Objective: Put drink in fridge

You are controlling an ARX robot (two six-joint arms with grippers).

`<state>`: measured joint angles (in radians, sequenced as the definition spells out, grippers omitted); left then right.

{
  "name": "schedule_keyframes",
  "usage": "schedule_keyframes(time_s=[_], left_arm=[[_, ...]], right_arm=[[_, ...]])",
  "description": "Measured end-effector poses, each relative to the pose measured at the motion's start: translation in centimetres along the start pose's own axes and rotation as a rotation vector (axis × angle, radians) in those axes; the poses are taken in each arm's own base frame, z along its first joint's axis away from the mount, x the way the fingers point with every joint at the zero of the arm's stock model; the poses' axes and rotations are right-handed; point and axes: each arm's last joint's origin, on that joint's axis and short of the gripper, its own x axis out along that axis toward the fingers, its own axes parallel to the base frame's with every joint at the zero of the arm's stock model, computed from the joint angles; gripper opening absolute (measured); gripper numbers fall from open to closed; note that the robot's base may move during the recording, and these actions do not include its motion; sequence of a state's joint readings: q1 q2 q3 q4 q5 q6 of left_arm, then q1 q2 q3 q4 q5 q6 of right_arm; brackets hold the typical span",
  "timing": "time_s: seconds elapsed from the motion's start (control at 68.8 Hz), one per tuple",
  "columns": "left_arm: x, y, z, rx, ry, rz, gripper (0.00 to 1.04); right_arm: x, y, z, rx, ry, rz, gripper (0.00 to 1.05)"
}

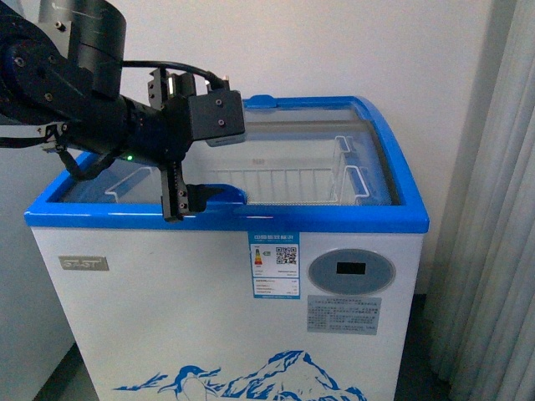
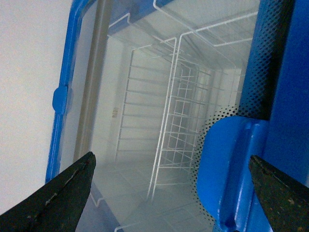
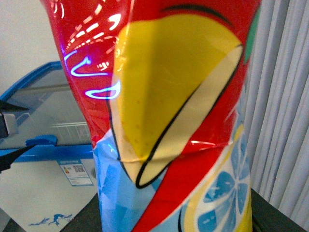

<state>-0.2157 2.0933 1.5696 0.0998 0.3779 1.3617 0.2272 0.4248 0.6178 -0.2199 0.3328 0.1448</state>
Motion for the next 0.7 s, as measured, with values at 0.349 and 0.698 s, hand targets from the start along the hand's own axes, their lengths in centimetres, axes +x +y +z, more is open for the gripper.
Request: schedule_keyframes(time_s=[0.349,0.698], left_arm=[[4.7,2.3,-2.4,0.025,0.018,0.005,0.97],[9.1,6.2,-4.5,0.062,0.127,0.127,0.97]], right_arm=[[0.0,0.0,0.0,0.0,0.0,0.0,0.41],[0.0,0.0,0.0,0.0,0.0,0.0,0.41]])
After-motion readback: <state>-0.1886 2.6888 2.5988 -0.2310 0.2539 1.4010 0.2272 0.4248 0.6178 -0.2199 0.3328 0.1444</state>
